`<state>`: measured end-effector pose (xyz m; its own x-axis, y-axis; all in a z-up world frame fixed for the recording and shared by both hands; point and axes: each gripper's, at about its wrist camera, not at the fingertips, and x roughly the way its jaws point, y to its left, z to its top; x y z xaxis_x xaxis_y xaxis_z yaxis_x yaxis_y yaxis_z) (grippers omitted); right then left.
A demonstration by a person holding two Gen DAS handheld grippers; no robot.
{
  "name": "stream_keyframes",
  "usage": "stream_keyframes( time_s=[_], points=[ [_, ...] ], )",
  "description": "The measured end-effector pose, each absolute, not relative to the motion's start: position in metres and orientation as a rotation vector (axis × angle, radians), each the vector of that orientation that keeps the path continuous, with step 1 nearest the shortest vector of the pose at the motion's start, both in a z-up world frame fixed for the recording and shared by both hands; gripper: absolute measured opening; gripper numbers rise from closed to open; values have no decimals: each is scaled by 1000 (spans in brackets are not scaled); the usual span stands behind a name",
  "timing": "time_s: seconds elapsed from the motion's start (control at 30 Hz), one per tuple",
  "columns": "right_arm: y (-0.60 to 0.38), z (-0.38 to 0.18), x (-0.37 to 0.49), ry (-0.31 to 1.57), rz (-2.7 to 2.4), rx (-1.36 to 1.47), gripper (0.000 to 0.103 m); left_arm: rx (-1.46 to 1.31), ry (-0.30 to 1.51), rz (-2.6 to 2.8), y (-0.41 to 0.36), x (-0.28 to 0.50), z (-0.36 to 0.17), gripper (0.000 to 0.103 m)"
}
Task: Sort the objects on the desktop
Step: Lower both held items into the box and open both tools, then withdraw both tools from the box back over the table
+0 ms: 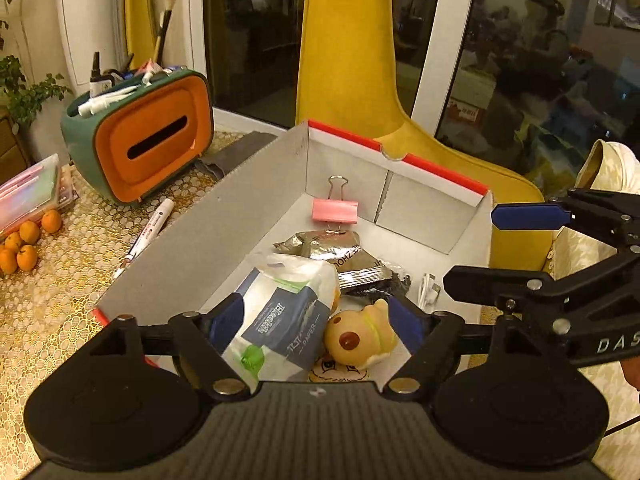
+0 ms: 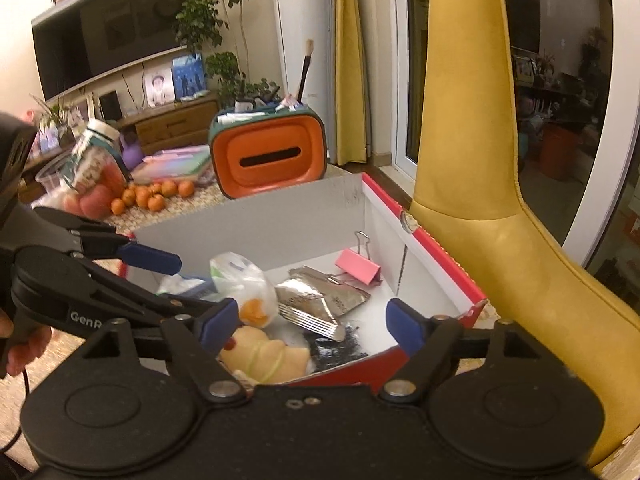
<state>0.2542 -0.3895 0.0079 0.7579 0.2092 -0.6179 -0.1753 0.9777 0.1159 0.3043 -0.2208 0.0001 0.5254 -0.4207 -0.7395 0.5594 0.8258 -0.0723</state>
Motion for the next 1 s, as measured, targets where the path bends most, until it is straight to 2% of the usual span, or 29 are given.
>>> stream_keyframes(
  time_s=[0.13, 0.23, 0.43, 1.0],
  points=[
    [-388, 14, 248, 668, 208, 88, 84, 170, 810, -594, -214, 295, 6, 91],
    [-385, 21, 241, 655, 209, 99, 84, 158, 790, -579, -207, 288, 11, 103],
    [-376, 33, 227, 636, 218, 120, 87, 124, 767, -544, -182, 271, 20, 103],
    [-299, 45, 185, 661, 302, 97, 88, 127, 721, -354, -64, 190, 44, 103]
  ],
)
